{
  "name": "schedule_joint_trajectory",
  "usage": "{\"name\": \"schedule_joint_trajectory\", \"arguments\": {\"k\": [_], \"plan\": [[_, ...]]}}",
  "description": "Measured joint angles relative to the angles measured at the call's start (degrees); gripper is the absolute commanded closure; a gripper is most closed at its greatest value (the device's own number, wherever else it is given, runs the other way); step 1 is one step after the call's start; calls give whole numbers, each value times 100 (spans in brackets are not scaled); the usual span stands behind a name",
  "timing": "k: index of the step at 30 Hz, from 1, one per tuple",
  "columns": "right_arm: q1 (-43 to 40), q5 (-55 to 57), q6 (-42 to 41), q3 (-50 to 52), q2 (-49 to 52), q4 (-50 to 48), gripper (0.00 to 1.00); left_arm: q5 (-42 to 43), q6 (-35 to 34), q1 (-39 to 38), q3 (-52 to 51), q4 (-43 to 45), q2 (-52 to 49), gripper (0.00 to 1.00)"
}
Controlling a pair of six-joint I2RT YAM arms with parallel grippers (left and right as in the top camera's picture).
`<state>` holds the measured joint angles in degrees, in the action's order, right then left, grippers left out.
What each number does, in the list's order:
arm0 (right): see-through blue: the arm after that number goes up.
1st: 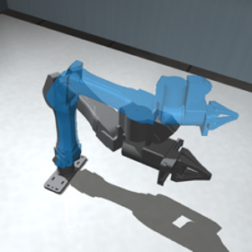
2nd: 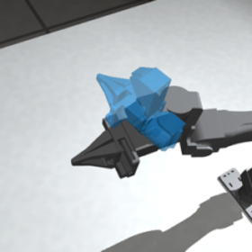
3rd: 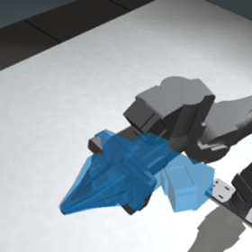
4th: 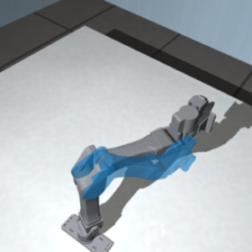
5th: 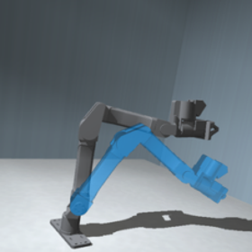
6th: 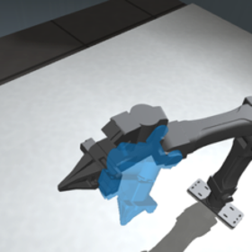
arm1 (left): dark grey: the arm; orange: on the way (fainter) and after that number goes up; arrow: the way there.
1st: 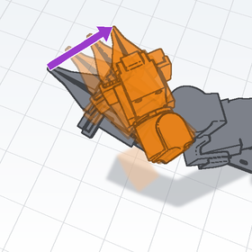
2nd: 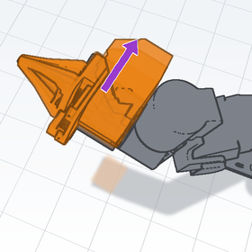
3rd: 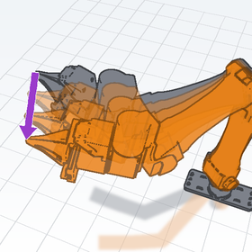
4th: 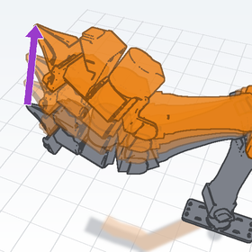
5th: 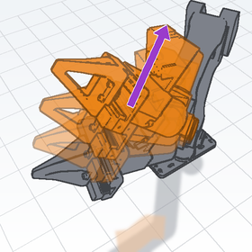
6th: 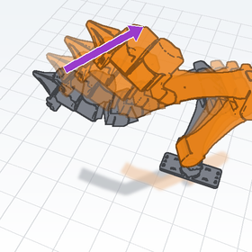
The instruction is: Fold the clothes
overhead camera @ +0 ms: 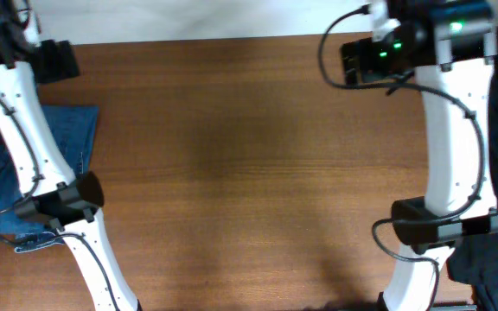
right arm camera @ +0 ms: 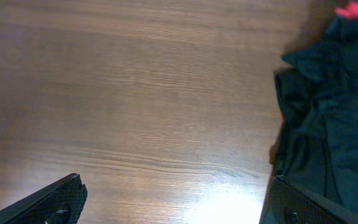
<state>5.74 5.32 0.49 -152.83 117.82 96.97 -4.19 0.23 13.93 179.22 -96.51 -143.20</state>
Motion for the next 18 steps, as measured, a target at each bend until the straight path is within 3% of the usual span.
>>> {"name": "schedule_joint_trajectory", "arguments": {"k": [5, 9, 13, 16, 18], "plan": [[-968, -514, -55, 0, 0, 0, 1, -72, 0, -424, -450, 7, 793, 1], [-1541, -761, -50, 4, 0, 2, 1, -214, 0, -761, -1547, 13, 1829, 1], [-1810, -826, -50, 219, -2, 2, 1, -313, 0, -1266, -3143, -4, 2583, 1], [-1818, -848, -52, 839, -37, -24, 1, -330, 0, -1421, -4400, 11, 2970, 1], [-1818, -861, -52, 1768, -278, -4, 1, -273, 0, -1412, -5283, 7, 3307, 1]]}}
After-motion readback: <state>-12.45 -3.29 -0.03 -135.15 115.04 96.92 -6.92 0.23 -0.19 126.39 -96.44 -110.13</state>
